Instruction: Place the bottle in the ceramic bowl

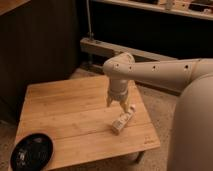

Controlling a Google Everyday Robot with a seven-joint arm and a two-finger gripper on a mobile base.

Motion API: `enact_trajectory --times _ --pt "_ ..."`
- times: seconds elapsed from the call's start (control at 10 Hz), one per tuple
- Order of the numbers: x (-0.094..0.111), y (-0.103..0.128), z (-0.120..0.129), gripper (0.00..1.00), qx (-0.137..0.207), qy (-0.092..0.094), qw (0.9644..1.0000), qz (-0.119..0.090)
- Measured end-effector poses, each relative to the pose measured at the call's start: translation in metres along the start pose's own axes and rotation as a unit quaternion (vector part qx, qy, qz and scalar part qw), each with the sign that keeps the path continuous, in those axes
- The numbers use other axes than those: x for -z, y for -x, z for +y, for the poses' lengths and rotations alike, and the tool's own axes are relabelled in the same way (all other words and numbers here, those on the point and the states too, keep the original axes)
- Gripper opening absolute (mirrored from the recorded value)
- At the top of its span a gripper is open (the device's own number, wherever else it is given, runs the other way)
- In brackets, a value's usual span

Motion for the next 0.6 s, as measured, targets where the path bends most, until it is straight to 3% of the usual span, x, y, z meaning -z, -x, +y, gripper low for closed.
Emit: enact_trajectory --times 0.6 --pt "-0.0001 -0.0011 0.0035 0.65 0.003 0.002 1.0000 0.000"
